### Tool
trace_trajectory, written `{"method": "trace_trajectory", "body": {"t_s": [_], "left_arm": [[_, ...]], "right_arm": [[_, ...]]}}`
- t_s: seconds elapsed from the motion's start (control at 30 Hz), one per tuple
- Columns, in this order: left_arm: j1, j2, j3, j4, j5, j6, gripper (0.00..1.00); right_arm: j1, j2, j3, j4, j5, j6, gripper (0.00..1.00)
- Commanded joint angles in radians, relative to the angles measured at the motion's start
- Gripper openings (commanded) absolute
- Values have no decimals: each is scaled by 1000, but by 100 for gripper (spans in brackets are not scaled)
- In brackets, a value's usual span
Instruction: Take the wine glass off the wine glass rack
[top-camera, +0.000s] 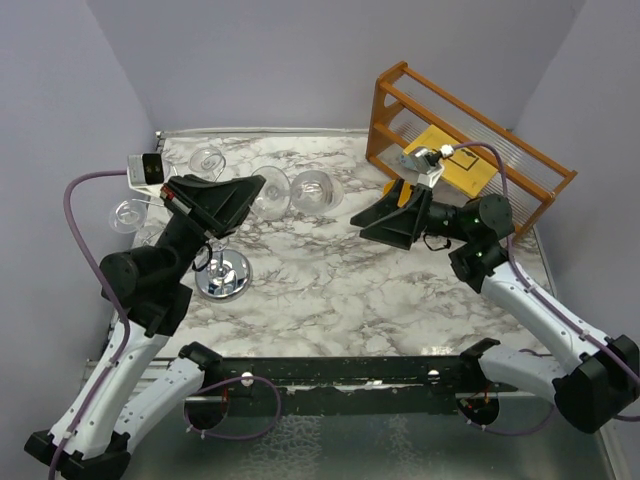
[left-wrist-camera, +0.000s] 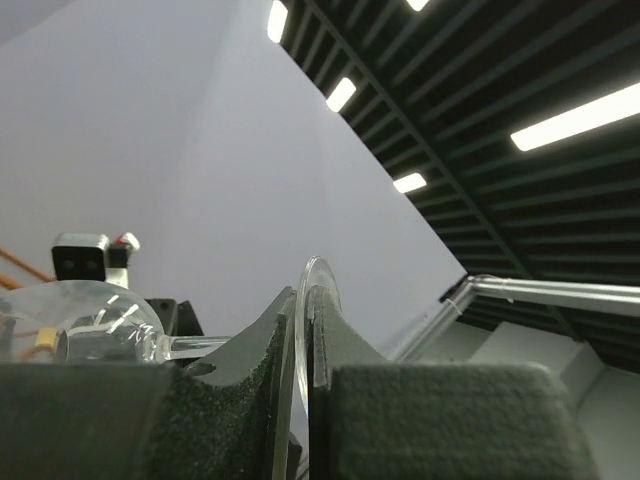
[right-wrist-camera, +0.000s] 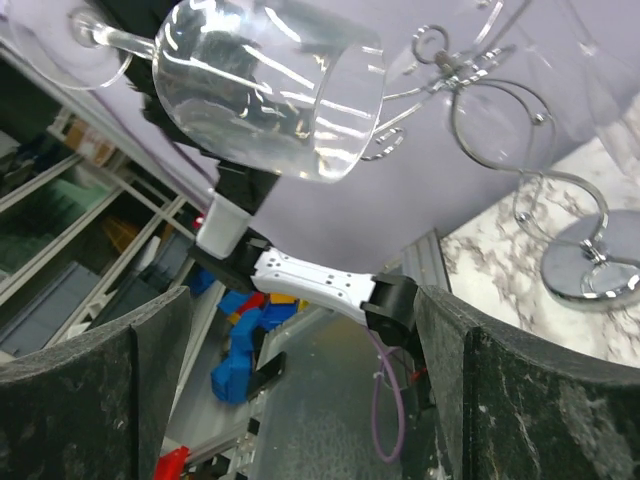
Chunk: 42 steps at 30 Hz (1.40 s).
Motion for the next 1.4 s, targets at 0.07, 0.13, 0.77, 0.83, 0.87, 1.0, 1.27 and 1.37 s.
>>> {"method": "trace_trajectory", "body": {"t_s": [0.07, 0.13, 0.77, 0.83, 0.87, 1.0, 1.27, 1.37], "left_arm": [[2, -5, -42, 319, 72, -140, 0], [2, 9, -44, 355, 95, -160, 0], [2, 93, -164, 665, 120, -318, 0], [1, 99, -173, 687, 118, -325, 0], [2, 101, -175, 697, 118, -327, 0], [1, 113, -172, 731, 121, -333, 0], [2, 137, -156, 761, 149, -330, 0], [2, 143, -142, 762, 161, -318, 0]], "right_arm": [[6, 65, 13, 387, -42, 184, 89], [13, 84, 25, 428, -34, 205, 89], [66, 169, 81, 839, -12, 384, 56], [71, 181, 84, 902, -9, 416, 48], [73, 188, 86, 928, -5, 434, 42], [85, 203, 89, 1006, 18, 487, 27], [115, 205, 124, 1030, 43, 476, 22], [123, 209, 127, 1026, 46, 465, 26]]}}
